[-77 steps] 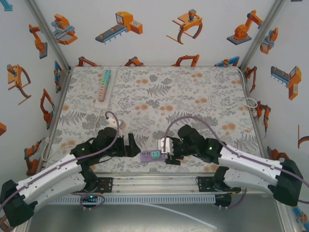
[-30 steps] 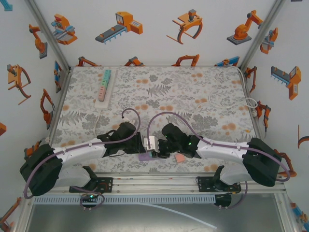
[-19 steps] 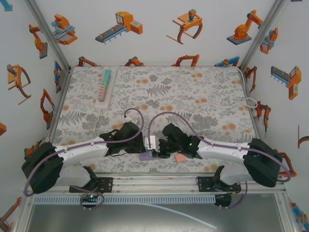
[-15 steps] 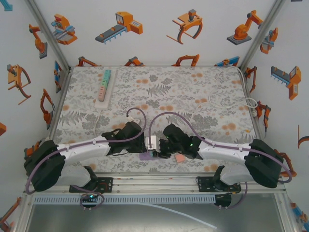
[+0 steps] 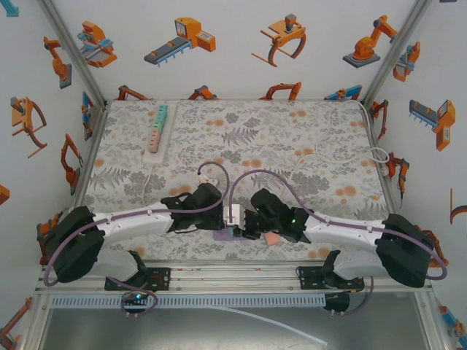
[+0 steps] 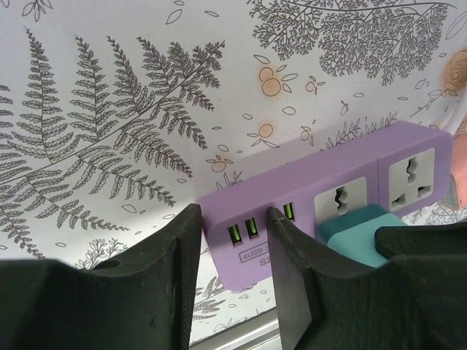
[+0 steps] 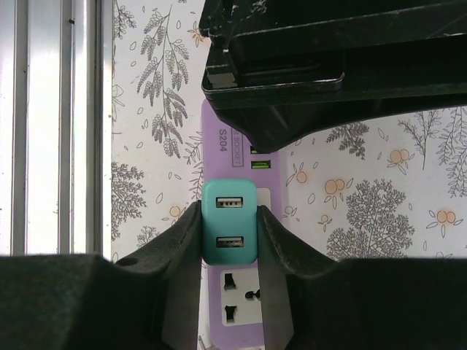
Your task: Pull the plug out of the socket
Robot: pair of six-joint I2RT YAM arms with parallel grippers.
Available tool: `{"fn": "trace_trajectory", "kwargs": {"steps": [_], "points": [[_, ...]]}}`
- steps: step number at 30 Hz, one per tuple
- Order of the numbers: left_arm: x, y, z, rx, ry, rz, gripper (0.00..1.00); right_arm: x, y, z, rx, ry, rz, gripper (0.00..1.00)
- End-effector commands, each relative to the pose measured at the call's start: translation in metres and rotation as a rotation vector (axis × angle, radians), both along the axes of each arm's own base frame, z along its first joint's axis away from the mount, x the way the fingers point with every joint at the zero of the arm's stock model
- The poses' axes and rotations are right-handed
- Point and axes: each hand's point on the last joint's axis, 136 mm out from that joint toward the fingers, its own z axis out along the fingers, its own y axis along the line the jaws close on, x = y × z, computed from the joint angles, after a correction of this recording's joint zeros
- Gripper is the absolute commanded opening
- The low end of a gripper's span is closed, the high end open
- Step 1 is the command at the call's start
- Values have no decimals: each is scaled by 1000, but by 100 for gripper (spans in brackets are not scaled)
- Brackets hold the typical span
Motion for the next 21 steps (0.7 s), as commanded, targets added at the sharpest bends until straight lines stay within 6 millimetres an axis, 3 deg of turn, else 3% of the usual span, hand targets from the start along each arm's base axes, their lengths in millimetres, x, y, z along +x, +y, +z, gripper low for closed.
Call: {"fn": "trace_trajectory", "kwargs": {"steps": [1, 10, 14, 16, 21], "points": [[-29, 55, -54, 289, 112, -29, 42, 20, 19, 73, 233, -146, -35, 12], [-28, 55, -53, 292, 108, -33, 42, 20, 14, 78, 256, -112, -73, 12], [-25, 46, -38, 233, 83, -37, 44, 21, 6, 85, 287, -52, -143, 11], [-22, 38, -24, 173, 56, -45, 45, 26, -2, 95, 322, 6, -229, 9], [-13, 22, 14, 30, -17, -52, 53, 56, -34, 115, 464, 349, -664, 5]]}}
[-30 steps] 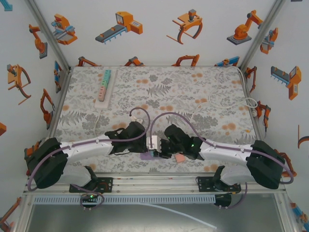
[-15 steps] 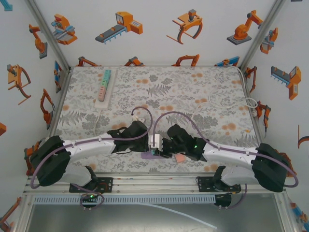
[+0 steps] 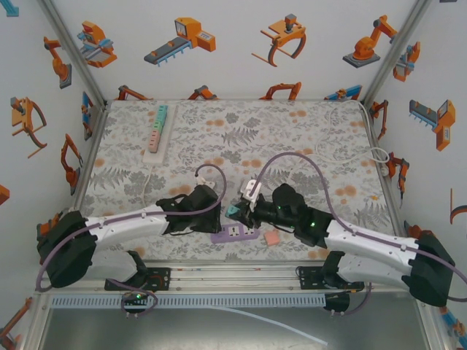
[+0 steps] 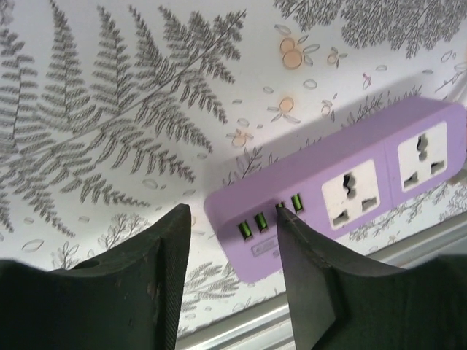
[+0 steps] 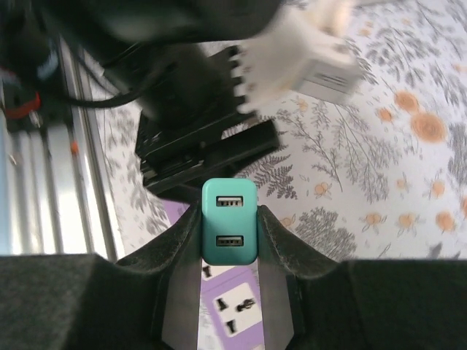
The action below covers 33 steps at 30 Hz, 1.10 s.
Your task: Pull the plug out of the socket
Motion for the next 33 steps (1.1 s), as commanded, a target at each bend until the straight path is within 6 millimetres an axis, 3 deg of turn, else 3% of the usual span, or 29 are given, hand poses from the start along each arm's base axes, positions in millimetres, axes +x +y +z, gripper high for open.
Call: {"fn": "trace_trajectory", "kwargs": {"steps": [1, 4, 7, 10, 15, 19, 21, 26, 33], "points": [[-3, 7, 16, -15, -25, -26, 55, 28, -31, 11, 178, 347, -353, 4], [-1, 1, 41, -80, -74, -55, 58, 33, -61, -2, 254, 597, -590, 1], [-3, -6, 70, -155, -146, -130, 62, 22, -77, -17, 298, 755, -699, 1], [-10, -10, 101, -223, -228, -222, 65, 5, -80, -29, 323, 830, -745, 1], [-20, 6, 137, -148, -358, -366, 68, -14, -80, -48, 352, 841, -789, 3], [-56, -8, 166, -238, -450, -662, 89, -20, -85, -82, 334, 881, -848, 3], [-68, -9, 174, -260, -475, -745, 100, -21, -84, -96, 330, 896, -858, 3], [-84, -10, 180, -305, -501, -827, 97, -18, -84, -116, 336, 897, -894, 4], [-81, -9, 170, -293, -498, -804, 97, -18, -81, -141, 357, 937, -927, 8]]}}
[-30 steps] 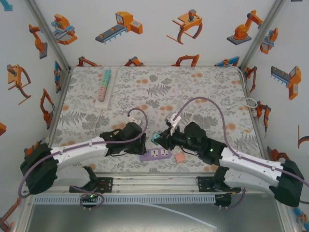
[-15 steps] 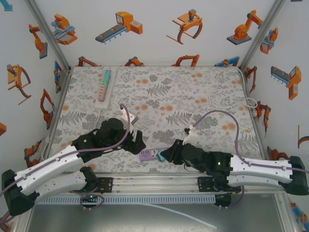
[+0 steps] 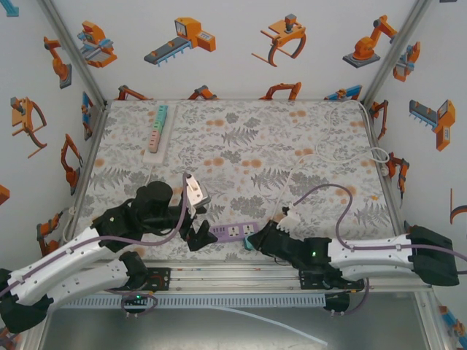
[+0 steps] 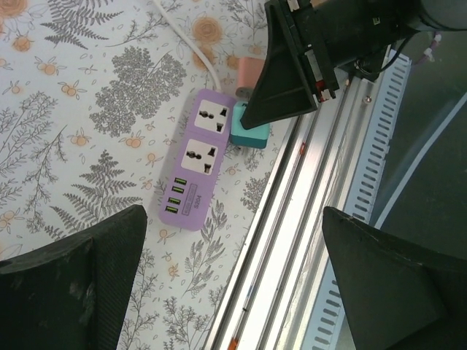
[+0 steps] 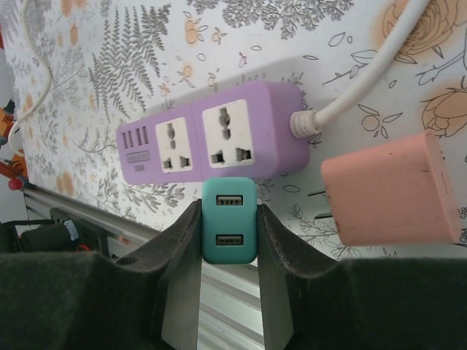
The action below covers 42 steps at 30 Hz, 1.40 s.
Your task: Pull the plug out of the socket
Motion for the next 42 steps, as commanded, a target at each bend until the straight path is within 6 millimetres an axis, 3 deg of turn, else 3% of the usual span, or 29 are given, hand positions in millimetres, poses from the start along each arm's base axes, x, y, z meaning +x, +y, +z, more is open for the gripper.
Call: {"fn": "trace_trajectory", "kwargs": {"steps": [1, 7, 16, 27, 30, 34, 37, 40, 42], "points": [[-4, 0, -5, 7, -18, -28, 97, 7, 6, 6, 76, -17, -64, 10], [6, 2, -6, 8, -44, 24, 97, 5, 8, -9, 74, 21, -80, 27], [14, 7, -8, 12, -52, 81, 97, 2, 1, -18, 42, 50, -85, 36], [29, 15, -6, 22, -81, 179, 97, -1, -10, -4, 0, 48, -70, 45], [36, 20, -5, 29, -91, 230, 97, 4, -12, 20, 18, -7, -65, 46], [57, 41, -2, 53, -109, 409, 97, 21, -26, 71, -24, -169, -82, 48], [88, 67, 2, 57, -150, 646, 97, 45, -37, 110, -118, -317, -71, 55], [126, 102, 10, 92, -181, 850, 97, 77, -43, 137, -211, -384, -26, 59], [154, 126, 14, 102, -133, 956, 97, 99, -43, 154, -259, -430, 8, 68]]}}
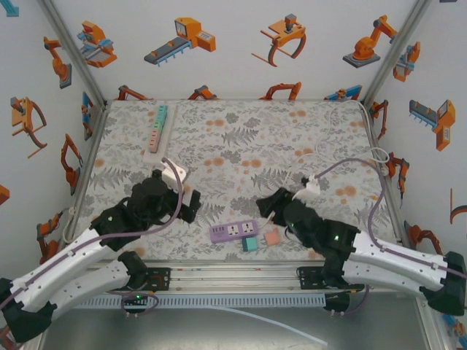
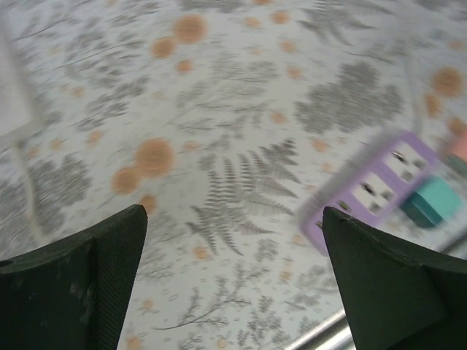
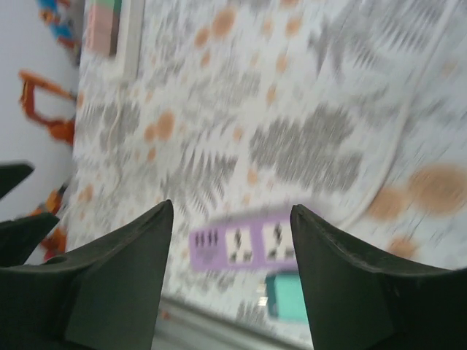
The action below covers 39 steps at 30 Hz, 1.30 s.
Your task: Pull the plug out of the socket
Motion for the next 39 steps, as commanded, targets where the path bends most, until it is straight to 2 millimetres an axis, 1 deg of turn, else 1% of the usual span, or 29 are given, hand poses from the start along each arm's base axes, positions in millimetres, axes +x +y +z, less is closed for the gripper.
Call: {"fn": "trace_trajectory", "kwargs": {"steps": [1, 2, 3, 4, 6, 8, 9, 10, 12, 14, 16, 19, 22, 24, 26, 29, 31, 35, 39], "points": [[49, 47, 23, -43, -5, 258, 97, 26, 4, 25, -229, -124, 123, 73], [64, 59, 23, -61, 12, 301, 97, 34, 5, 30, -243, -135, 122, 82], [80, 69, 20, -73, 34, 332, 97, 42, 7, 34, -247, -139, 120, 87], [94, 78, 20, -79, 45, 356, 97, 48, 10, 38, -244, -141, 128, 90], [126, 96, 10, -63, 92, 410, 97, 60, 19, 44, -208, -139, 163, 92], [158, 108, -2, -30, 132, 444, 97, 66, 28, 48, -160, -129, 196, 94], [175, 113, -6, -19, 141, 462, 97, 68, 32, 49, -137, -130, 220, 96], [194, 117, -16, -5, 162, 471, 97, 68, 36, 50, -122, -128, 242, 99], [228, 123, -27, 17, 170, 480, 97, 68, 38, 50, -106, -116, 266, 99], [260, 124, -40, 40, 178, 466, 97, 66, 38, 48, -96, -99, 277, 99], [291, 120, -57, 44, 229, 425, 97, 62, 35, 44, -98, -80, 280, 99], [324, 117, -72, 94, 284, 396, 97, 56, 27, 38, -102, -57, 267, 99], [346, 120, -92, 134, 304, 392, 97, 51, 17, 31, -89, -35, 236, 99], [356, 119, -105, 171, 312, 363, 97, 49, 12, 30, -73, -31, 218, 99], [361, 119, -121, 209, 329, 346, 97, 47, 9, 30, -65, -28, 203, 99], [367, 129, -142, 265, 354, 368, 97, 47, 9, 33, -60, -24, 199, 99], [367, 126, -153, 251, 374, 345, 97, 47, 9, 35, -65, -20, 201, 99], [363, 113, -174, 186, 446, 275, 98, 50, 10, 37, -71, -12, 199, 99], [361, 112, -190, 174, 500, 277, 81, 50, 12, 40, -70, -7, 203, 98]]}}
